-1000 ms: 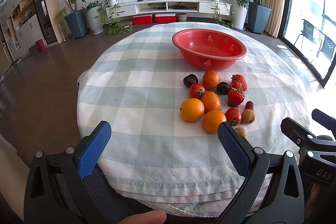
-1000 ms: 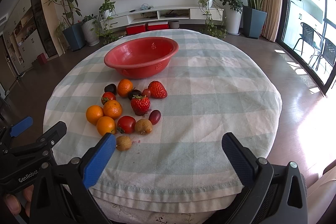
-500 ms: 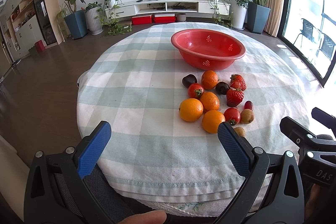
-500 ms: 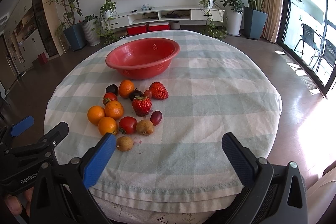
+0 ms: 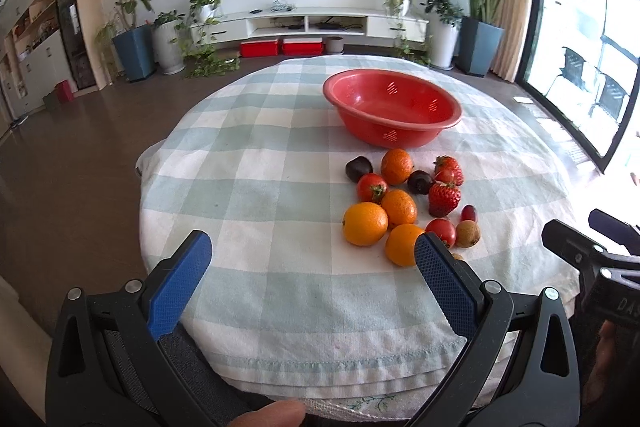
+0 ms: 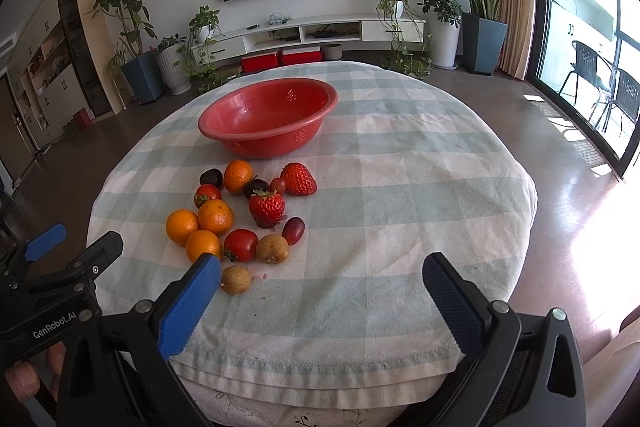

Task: Organize fruits
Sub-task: 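Grasp an orange with the left gripper while the right gripper grasps a kiwi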

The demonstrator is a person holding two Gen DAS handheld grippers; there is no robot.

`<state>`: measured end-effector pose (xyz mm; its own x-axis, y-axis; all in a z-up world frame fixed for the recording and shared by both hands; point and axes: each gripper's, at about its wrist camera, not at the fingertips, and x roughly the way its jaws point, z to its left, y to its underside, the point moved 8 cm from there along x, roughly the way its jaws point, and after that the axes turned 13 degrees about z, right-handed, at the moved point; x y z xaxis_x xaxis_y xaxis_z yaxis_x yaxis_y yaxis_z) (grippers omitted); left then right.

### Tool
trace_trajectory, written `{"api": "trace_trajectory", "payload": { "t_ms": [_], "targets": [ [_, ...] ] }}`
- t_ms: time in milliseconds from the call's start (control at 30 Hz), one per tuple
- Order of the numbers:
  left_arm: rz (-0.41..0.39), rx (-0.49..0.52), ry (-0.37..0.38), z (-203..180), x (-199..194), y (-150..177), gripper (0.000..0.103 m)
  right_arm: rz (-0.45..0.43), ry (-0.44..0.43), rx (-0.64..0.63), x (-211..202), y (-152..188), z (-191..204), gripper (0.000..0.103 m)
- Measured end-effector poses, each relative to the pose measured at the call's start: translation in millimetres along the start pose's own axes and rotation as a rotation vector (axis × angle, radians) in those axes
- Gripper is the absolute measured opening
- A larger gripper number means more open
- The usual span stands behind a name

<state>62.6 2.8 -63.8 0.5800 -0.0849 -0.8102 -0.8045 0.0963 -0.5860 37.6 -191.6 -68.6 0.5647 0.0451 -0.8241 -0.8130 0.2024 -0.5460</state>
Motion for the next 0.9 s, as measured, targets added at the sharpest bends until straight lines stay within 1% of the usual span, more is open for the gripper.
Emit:
{"api": "trace_trajectory", "payload": {
  "t_ms": [33, 67, 100, 167, 200, 267, 333, 367, 400, 467, 533, 600, 667, 700, 733, 800, 833, 867, 900],
  "targets": [
    [-0.003, 0.025, 0.039, -0.8, -0.4, -1.0, 0.103, -0.004, -0.004, 0.004, -0.6, -0.4, -0.4, 0.103],
    [0.001, 0.042, 0.068, -1.1, 0.2, -0.3, 0.103, -0.035, -0.025, 0.026, -5.6, -3.8, -3.6, 0.103],
    [0.003, 0.052, 0.076, -0.4, 1.3, 1.0, 0.103, -0.044, -0.029, 0.031, -6.9, -4.6, -4.1, 0.103],
    [-0.013, 0.083, 0.043, 0.7, 2.7, 4.6, 0.103, -0.088, -0.055, 0.061, -12.1, -10.3, -8.1, 0.103],
    [-0.001, 0.106, 0.022, -0.2, 5.8, 7.4, 0.103, -0.094, -0.063, 0.067, -12.3, -11.1, -8.1, 0.103],
    [0.053, 0.125, 0.017, 0.0, 14.6, 11.8, 0.103, -0.091, -0.085, 0.099, -10.4, -14.9, -15.2, 0.103],
    [0.063, 0.102, 0.064, 4.2, 16.9, 8.0, 0.103, -0.071, -0.101, 0.104, -6.7, -14.4, -16.1, 0.103],
    [0.061, 0.104, 0.088, 5.3, 17.4, 3.4, 0.103, -0.059, -0.108, 0.093, -5.7, -13.0, -16.8, 0.103],
    [0.065, 0.127, 0.096, 5.3, 18.6, -1.9, 0.103, -0.050, -0.108, 0.082, -4.0, -11.8, -16.5, 0.103],
    [0.070, 0.218, 0.078, 1.5, 23.9, -14.6, 0.103, -0.044, -0.119, 0.070, -2.6, -10.8, -15.1, 0.103],
    [0.086, 0.343, 0.099, -7.0, 32.3, -25.9, 0.103, -0.032, -0.159, 0.059, -0.4, -9.5, -12.4, 0.103],
    [0.135, 0.490, 0.158, -18.8, 43.4, -30.7, 0.103, -0.012, -0.194, 0.038, 3.4, -6.1, -7.9, 0.103],
    [0.179, 0.658, 0.283, -36.2, 47.5, -26.5, 0.103, -0.004, -0.215, 0.013, 6.0, -4.1, -2.6, 0.103],
    [0.183, 0.729, 0.316, -42.8, 47.3, -24.0, 0.103, -0.003, -0.220, 0.001, 6.9, -3.9, -0.4, 0.103],
    [0.185, 0.788, 0.322, -47.9, 48.6, -22.3, 0.103, -0.001, -0.224, -0.011, 8.3, -2.7, 2.7, 0.103],
    [0.205, 0.877, 0.307, -54.8, 56.1, -19.6, 0.102, 0.005, -0.230, -0.027, 11.7, -1.3, 6.4, 0.103],
    [0.211, 0.909, 0.302, -57.5, 60.3, -19.0, 0.101, 0.008, -0.233, -0.031, 13.3, -0.8, 7.7, 0.103],
    [0.221, 0.932, 0.310, -60.5, 64.8, -18.4, 0.094, 0.013, -0.235, -0.034, 15.2, -0.3, 8.3, 0.103],
    [0.242, 0.950, 0.333, -63.2, 68.7, -17.3, 0.084, 0.020, -0.237, -0.034, 17.4, -0.2, 8.5, 0.103]
  ]
}}
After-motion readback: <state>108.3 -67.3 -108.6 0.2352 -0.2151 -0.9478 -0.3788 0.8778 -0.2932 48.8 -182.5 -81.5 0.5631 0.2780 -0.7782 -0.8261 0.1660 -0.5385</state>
